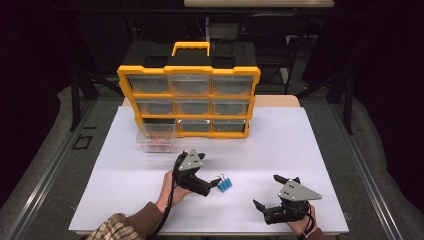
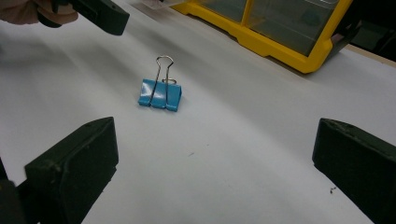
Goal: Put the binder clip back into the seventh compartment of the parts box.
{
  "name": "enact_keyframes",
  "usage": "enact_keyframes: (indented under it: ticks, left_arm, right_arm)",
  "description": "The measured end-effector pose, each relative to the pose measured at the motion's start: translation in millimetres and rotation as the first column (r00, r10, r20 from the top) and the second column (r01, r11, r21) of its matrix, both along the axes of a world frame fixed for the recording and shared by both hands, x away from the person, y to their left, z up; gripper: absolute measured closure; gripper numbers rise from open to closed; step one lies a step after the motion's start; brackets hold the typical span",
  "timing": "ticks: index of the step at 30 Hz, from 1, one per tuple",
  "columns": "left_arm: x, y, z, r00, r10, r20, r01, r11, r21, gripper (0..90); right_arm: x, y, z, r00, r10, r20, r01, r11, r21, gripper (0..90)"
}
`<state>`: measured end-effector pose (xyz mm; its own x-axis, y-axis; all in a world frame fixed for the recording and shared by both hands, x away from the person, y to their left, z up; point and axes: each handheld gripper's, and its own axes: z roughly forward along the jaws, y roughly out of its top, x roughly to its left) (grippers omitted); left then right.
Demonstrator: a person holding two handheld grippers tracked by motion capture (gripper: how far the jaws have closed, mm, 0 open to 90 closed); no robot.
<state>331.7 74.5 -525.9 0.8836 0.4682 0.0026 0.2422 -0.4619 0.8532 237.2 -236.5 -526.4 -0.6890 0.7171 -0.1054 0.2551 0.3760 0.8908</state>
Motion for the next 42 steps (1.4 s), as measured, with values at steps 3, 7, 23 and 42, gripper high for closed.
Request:
enact_keyframes:
  ticks: [3,7,23,42]
  left_arm:
    - [-1.5,-6.8,-5.1,0.9997,-0.019,-0.016,0.019,0.9993,0.031,14.3]
    - [-3.7,-14.6,-10.7,0.9986,-0.029,-0.045,0.031,0.9978,0.058,27.0]
    - [-1.6,-23.7,-22.9,0.9925,-0.057,-0.108,0.061,0.9972,0.042,69.2]
    - [-4.4,-28.8,-26.9,0.9761,-0.125,-0.178,0.128,0.9918,0.004,82.8]
  right_arm:
    - [-0.4,0.3,0.2,1.0,0.002,0.001,-0.002,1.0,0.0,0.0]
    - [-0.3,0.4,-0.1,1.0,0.001,-0.001,-0.001,1.0,-0.002,0.0]
    - [-0.7,0.0,0.3,1.0,0.004,-0.001,-0.004,1.0,-0.001,0.0]
    - [-0.9,-0.6,0.4,1.0,-0.001,-0.003,0.001,1.0,-0.001,0.0]
